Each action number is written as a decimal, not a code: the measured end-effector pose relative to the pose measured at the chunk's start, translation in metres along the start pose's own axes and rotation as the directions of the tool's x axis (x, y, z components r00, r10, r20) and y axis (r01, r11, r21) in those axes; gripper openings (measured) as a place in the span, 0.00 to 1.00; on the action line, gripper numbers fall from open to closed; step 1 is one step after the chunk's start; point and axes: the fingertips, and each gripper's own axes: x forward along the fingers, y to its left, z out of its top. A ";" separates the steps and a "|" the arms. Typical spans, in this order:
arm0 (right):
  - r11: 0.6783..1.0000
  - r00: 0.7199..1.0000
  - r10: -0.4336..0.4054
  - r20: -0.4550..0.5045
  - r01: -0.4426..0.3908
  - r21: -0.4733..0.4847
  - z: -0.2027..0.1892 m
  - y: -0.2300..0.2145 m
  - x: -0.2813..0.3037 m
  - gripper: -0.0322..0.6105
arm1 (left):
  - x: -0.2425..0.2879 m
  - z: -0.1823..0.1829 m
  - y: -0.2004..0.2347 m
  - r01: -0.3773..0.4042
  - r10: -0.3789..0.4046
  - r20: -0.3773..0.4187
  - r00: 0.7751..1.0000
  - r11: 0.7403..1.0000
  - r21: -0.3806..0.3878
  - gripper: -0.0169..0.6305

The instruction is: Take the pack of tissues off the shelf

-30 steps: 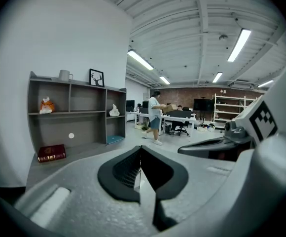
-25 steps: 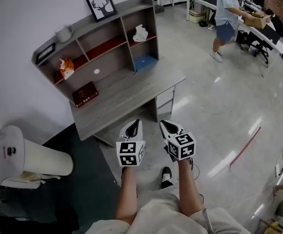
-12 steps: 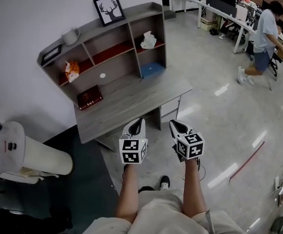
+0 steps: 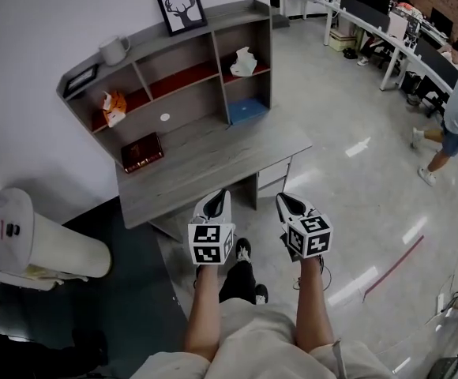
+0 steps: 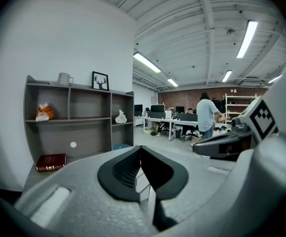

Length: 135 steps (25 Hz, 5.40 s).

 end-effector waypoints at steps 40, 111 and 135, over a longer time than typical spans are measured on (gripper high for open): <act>0.989 0.988 -0.140 -0.058 0.136 -0.058 0.097 -0.181 0.188 0.08 | 0.293 0.086 0.075 0.099 -0.097 0.031 0.995 0.993 -0.059 0.04; 0.998 0.998 0.053 0.044 -0.052 -0.023 0.194 -0.219 0.435 0.08 | 0.481 0.104 0.152 0.096 -0.095 -0.030 0.995 0.994 0.046 0.04; 0.944 0.991 0.130 -0.015 -0.129 -0.304 0.219 -0.238 0.510 0.30 | 0.542 0.105 0.164 0.000 0.004 -0.127 0.992 1.000 0.029 0.04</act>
